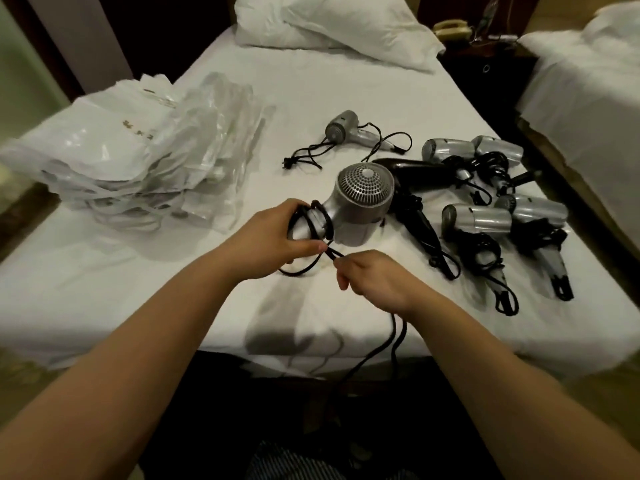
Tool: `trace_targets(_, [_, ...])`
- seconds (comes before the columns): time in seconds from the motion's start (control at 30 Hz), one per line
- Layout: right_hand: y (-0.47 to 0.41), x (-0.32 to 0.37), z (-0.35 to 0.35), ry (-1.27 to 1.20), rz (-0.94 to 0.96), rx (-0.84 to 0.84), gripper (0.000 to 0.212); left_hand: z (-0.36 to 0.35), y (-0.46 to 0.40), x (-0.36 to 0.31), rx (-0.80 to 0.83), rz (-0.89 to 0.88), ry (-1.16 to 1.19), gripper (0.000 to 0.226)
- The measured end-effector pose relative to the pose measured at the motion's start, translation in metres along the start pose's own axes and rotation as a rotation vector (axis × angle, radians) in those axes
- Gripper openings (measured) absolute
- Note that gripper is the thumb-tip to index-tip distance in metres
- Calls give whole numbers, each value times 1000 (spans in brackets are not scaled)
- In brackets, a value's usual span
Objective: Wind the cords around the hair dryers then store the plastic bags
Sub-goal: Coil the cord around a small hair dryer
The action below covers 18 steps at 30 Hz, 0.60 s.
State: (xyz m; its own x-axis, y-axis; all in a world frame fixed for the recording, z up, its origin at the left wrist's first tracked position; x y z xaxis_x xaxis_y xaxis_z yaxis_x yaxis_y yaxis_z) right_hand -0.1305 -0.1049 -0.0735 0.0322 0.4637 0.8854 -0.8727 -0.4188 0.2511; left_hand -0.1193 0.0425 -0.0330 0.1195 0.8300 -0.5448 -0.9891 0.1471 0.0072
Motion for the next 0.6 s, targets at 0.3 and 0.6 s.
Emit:
trace_targets(0.3, [9, 37, 9, 362, -1, 135, 21, -24, -4, 6, -10, -25, -422, 60])
trace_targets(0.6, [18, 46, 38, 444, -120, 305, 15, -35, 10, 7, 53, -130, -439, 61])
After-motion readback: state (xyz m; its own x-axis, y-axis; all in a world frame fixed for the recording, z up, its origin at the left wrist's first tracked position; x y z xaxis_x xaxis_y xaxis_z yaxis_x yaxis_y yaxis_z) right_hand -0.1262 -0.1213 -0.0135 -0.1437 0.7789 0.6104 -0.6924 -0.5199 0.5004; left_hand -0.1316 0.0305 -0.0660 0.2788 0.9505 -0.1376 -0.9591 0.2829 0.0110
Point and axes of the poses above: each hand's wrist, its own y-axis away from the middle knuckle, its own z-axis out of the back of the hand, x = y × z, the point moved 6 cm from there along -y, towards the middle knuckle, and after that the axes turned 12 degrees about -y, right-handed, at the moved point
